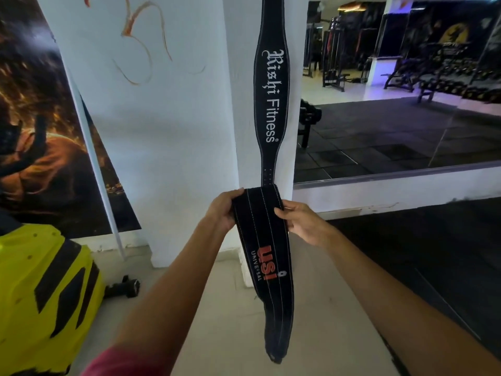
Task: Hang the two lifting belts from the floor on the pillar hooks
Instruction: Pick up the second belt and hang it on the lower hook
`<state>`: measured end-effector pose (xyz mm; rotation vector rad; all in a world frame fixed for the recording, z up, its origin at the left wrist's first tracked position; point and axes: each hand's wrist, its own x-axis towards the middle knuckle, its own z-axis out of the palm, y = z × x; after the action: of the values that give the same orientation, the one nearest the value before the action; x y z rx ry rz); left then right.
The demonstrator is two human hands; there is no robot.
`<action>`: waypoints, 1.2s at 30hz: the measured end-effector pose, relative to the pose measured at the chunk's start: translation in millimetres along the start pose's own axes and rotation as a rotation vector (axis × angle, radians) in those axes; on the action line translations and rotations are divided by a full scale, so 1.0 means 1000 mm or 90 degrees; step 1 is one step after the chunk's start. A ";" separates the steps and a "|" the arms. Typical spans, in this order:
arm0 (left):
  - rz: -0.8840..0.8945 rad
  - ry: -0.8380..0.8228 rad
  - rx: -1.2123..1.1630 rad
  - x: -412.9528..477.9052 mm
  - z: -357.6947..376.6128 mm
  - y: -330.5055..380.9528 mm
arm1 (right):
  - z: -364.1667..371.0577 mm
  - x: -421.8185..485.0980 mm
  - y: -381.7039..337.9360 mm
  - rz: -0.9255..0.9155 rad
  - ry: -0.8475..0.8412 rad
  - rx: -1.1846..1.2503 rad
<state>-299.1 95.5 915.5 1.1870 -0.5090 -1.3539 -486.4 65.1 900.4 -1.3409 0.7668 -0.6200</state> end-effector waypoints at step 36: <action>0.331 -0.082 0.187 -0.032 0.025 0.051 | 0.025 0.044 -0.075 -0.141 0.183 0.032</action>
<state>-304.4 106.1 979.9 1.1007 -1.0581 -0.9260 -437.1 35.6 970.7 -1.3160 0.8330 -1.0181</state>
